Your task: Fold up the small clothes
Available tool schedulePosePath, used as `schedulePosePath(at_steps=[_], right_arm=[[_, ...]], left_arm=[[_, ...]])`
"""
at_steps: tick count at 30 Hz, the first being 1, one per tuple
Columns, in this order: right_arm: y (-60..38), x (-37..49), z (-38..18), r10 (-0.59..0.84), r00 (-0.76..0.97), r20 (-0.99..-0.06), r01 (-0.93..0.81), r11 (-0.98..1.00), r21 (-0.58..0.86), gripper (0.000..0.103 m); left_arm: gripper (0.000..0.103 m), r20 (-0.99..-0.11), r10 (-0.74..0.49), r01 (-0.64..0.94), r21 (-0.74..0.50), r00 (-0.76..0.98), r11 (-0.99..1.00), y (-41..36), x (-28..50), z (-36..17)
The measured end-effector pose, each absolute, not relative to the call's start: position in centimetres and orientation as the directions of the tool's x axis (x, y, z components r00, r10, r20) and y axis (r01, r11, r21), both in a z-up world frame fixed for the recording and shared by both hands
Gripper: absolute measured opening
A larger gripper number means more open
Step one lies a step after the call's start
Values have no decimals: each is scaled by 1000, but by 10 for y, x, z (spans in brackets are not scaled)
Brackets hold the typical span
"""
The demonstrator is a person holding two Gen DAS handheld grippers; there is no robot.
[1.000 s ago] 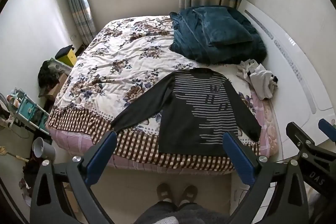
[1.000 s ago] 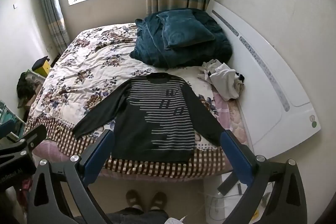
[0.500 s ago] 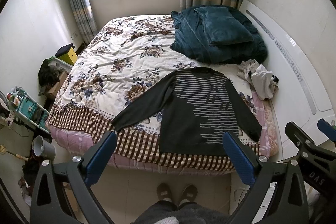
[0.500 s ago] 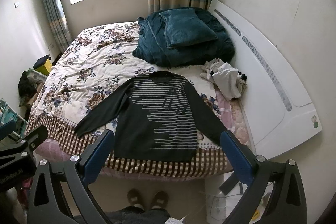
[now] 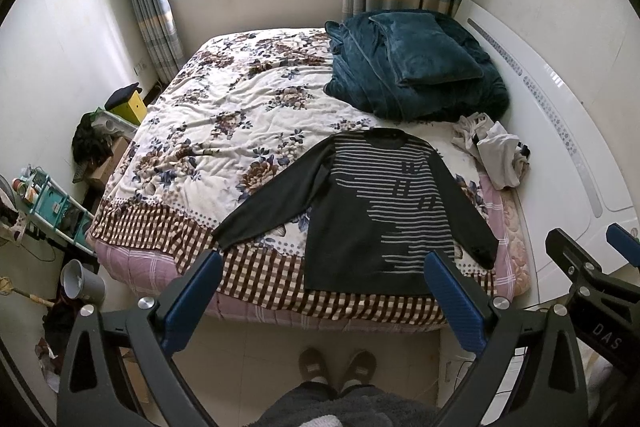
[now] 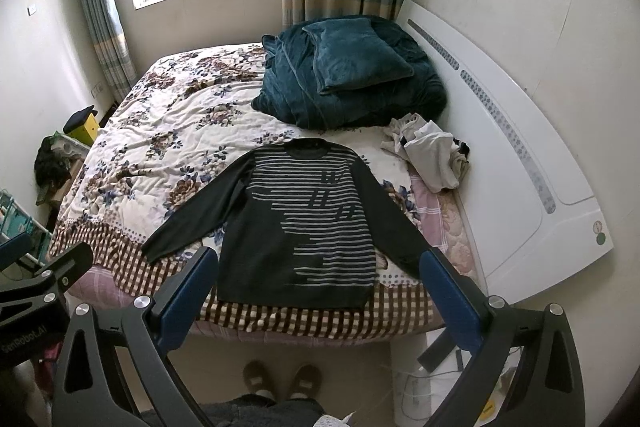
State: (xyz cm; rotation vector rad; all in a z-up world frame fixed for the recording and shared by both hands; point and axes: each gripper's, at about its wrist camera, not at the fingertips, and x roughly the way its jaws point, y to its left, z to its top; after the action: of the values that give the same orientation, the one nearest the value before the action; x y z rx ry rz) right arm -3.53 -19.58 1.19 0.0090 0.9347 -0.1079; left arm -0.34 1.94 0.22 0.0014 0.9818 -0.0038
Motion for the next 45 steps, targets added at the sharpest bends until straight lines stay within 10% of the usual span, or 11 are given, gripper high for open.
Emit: schedulePosePath(at_steps=[45], right_arm=[[-194,-25,12,-87,581,-809,103,994,-33,102]], left_arm=[[103,-834,-14,12,-8,551,1000,10,22,10]])
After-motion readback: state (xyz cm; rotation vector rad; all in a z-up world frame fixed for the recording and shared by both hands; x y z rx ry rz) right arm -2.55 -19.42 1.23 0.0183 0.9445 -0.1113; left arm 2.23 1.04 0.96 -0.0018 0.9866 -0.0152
